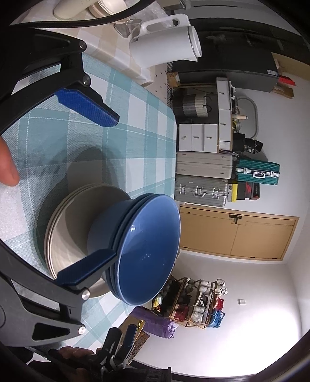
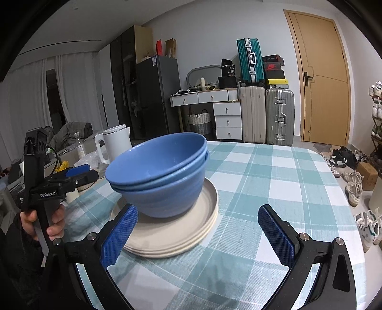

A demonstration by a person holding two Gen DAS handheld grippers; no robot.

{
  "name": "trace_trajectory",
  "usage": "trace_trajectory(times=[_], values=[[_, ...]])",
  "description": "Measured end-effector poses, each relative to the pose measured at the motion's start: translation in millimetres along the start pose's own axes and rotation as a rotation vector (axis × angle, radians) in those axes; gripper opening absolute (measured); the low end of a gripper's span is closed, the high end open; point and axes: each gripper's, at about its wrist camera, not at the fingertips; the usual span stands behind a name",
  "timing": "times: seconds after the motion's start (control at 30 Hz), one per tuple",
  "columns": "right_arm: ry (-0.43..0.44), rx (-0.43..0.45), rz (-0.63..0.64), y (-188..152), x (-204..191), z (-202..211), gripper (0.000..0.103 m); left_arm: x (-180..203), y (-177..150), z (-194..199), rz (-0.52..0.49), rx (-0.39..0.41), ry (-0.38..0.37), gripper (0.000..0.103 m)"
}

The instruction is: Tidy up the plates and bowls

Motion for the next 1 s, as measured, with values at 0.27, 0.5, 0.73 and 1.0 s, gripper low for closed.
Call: trace_trajectory(times=[0.27,0.5,0.73,1.0], values=[[0.0,0.015,0.0,-10,7,3,0.103,4,-5,-3,-0.01,0.009,-0.002,0.102],[0.013,0.048,-0.01,-11,9,9,0.103,5,-7,-9,-0.013,0.008,0.005,0.102],[0.021,0.087,-0.02,-11,11,14,0.103,4,-8,-10,-0.012,0.013,0.005,0.102],[0.017,0.085,-0.004,-12,9,12,0.103,4,-9,-12,-0.013,0.02,0.007,0.102]])
Point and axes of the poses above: each gripper's, at about its wrist camera, not at the fingertips, and z roughly against the way its jaws point, x to its right, y to its top, and after that the axes turned 3 degrees about z, right-handed
